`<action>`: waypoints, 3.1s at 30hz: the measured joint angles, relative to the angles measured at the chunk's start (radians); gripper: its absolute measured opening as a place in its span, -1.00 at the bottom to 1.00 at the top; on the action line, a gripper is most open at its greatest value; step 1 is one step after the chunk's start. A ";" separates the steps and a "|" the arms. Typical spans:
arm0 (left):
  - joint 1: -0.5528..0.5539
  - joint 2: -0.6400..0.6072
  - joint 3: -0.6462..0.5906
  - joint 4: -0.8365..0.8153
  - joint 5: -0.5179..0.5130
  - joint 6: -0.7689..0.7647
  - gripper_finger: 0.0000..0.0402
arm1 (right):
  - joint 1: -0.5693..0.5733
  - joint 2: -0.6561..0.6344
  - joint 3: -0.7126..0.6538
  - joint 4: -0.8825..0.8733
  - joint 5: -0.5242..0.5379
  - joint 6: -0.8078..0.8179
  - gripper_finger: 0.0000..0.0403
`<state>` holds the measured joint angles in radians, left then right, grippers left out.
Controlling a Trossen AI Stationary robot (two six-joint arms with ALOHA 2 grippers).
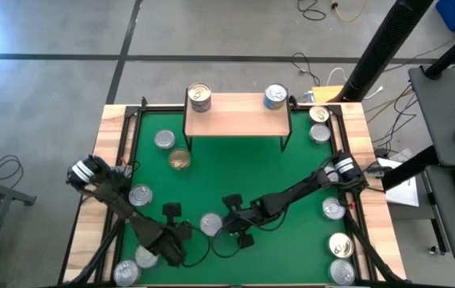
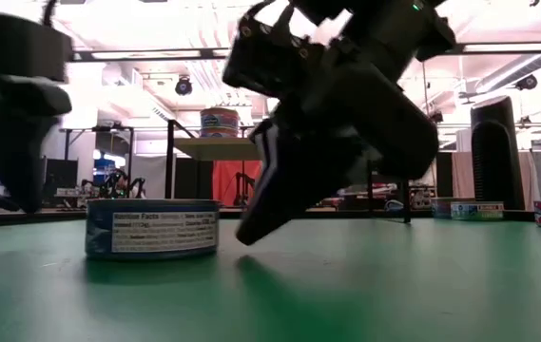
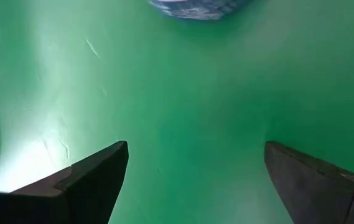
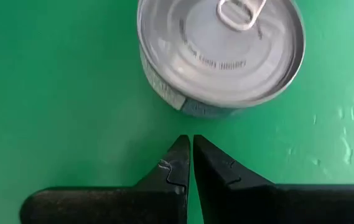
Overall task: Stack canned seafood by type on shelf
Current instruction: Put the top blue tuna can on the shelf
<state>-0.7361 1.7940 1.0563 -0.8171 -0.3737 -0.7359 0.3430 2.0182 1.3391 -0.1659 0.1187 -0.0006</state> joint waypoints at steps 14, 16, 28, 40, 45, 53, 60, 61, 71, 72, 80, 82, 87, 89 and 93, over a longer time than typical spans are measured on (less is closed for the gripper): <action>0.115 -0.113 -0.250 0.704 0.006 0.204 0.79 | 0.036 -0.005 0.032 -0.018 -0.052 0.059 -0.94; 0.116 -0.114 -0.251 0.726 0.031 0.205 0.79 | 0.037 -0.005 0.032 -0.021 -0.053 0.060 -0.94; 0.024 -0.111 -0.149 0.739 0.184 0.176 0.79 | 0.037 -0.007 0.032 -0.101 -0.078 0.109 -0.94; 0.026 -0.111 -0.030 0.281 -0.276 0.055 0.79 | 0.037 -0.007 0.032 -0.052 -0.103 0.120 -0.94; 0.106 -0.076 -0.115 0.413 -0.075 0.071 0.79 | 0.039 -0.007 0.031 -0.037 -0.105 0.139 -0.94; 0.139 0.037 -0.119 0.615 -0.037 0.183 0.79 | 0.045 -0.007 0.031 -0.023 -0.208 0.155 -0.94; 0.094 0.067 -0.058 0.614 0.006 0.209 0.79 | 0.033 -0.007 0.030 -0.030 -0.201 0.094 -0.94; 0.085 0.067 -0.055 0.624 0.016 0.208 0.79 | 0.028 -0.007 0.030 -0.026 -0.186 0.094 -0.94; 0.047 0.066 -0.040 0.634 0.006 0.198 0.79 | 0.003 -0.007 0.032 -0.039 -0.116 0.093 -0.94; 0.047 0.066 -0.041 0.632 0.006 0.198 0.79 | 0.002 -0.007 0.032 -0.042 -0.116 0.093 -0.94; 0.047 0.066 -0.043 0.616 -0.032 0.155 0.80 | 0.004 -0.007 0.031 -0.045 -0.120 0.104 -0.94; 0.048 0.067 -0.044 0.620 -0.036 0.143 0.82 | 0.004 -0.007 0.032 -0.049 -0.126 0.133 -0.94; 0.039 0.067 -0.044 0.631 -0.037 0.119 0.92 | 0.019 -0.007 0.032 -0.130 -0.226 0.215 -0.94; 0.038 0.067 -0.044 0.633 -0.035 0.101 0.97 | 0.031 -0.007 0.031 -0.140 -0.238 0.251 -0.94; 0.047 0.068 -0.053 0.646 -0.037 0.071 0.98 | 0.066 -0.007 0.031 -0.103 -0.244 0.289 -0.94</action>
<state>-0.6893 1.8617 1.0033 -0.1710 -0.4106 -0.6647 0.4094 2.0109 1.3705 -0.2689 -0.1255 0.2883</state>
